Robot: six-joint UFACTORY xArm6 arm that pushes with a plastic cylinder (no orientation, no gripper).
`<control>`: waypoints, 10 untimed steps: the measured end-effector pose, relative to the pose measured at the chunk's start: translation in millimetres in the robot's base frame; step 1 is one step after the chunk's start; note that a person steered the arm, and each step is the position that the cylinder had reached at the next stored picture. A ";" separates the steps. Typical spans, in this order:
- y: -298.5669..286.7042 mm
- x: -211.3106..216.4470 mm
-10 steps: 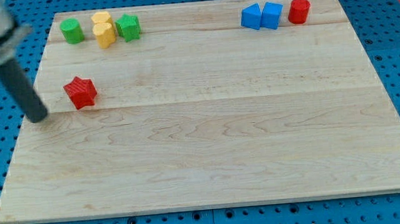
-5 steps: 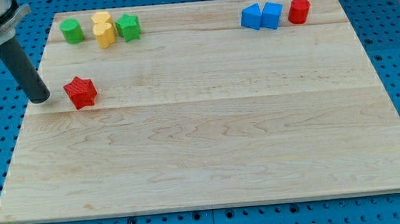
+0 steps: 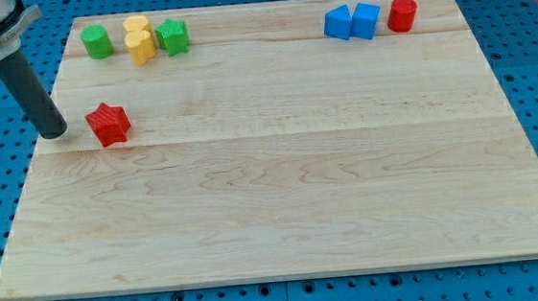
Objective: Push the red star towards left side of blue triangle
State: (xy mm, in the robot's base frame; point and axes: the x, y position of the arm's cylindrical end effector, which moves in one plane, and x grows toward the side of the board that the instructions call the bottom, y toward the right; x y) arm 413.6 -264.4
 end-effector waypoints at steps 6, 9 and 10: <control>0.0 0.0; -1.2 30.1; -1.1 29.9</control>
State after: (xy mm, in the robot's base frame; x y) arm 443.5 -265.5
